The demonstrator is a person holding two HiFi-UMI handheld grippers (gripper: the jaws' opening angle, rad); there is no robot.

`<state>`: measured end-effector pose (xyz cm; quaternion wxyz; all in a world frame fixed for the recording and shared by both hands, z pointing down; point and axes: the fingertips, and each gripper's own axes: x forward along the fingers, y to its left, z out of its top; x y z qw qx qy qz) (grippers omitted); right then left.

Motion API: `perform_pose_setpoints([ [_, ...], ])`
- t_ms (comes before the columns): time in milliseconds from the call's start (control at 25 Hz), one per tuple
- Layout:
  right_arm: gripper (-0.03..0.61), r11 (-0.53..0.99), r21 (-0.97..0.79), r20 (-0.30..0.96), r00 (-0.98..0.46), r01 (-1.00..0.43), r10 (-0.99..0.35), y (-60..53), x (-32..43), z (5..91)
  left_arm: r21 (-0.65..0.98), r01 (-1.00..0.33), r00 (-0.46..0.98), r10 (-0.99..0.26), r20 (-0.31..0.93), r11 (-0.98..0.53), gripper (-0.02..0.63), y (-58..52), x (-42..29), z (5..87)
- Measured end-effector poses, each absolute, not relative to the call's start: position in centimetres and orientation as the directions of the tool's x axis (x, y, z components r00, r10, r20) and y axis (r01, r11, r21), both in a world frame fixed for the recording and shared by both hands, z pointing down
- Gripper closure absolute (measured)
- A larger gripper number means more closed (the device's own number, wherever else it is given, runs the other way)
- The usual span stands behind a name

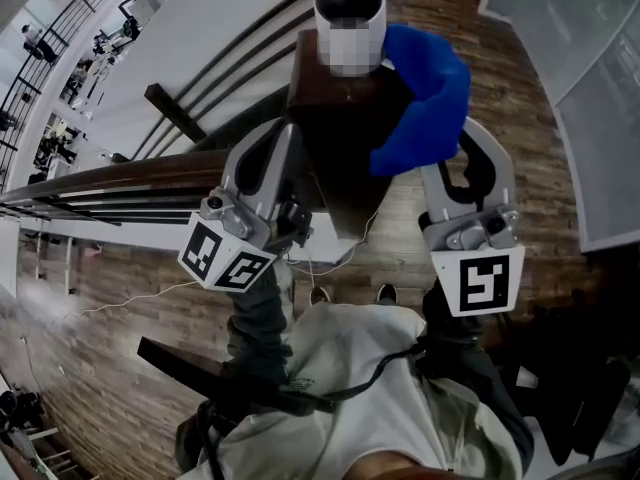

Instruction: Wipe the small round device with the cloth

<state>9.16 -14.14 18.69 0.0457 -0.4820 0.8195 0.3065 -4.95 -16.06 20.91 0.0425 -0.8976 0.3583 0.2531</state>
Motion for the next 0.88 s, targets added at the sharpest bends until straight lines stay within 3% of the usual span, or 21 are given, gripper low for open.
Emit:
perform_pose_setpoints([
  [880, 0.505, 0.428, 0.471, -0.351, -0.609, -0.772, -0.711, -12.2, 9.7, 21.1, 0.115, -0.717, 0.562, -0.667, -0.489, -0.688, 0.612, -13.3, -2.8, 21.5],
])
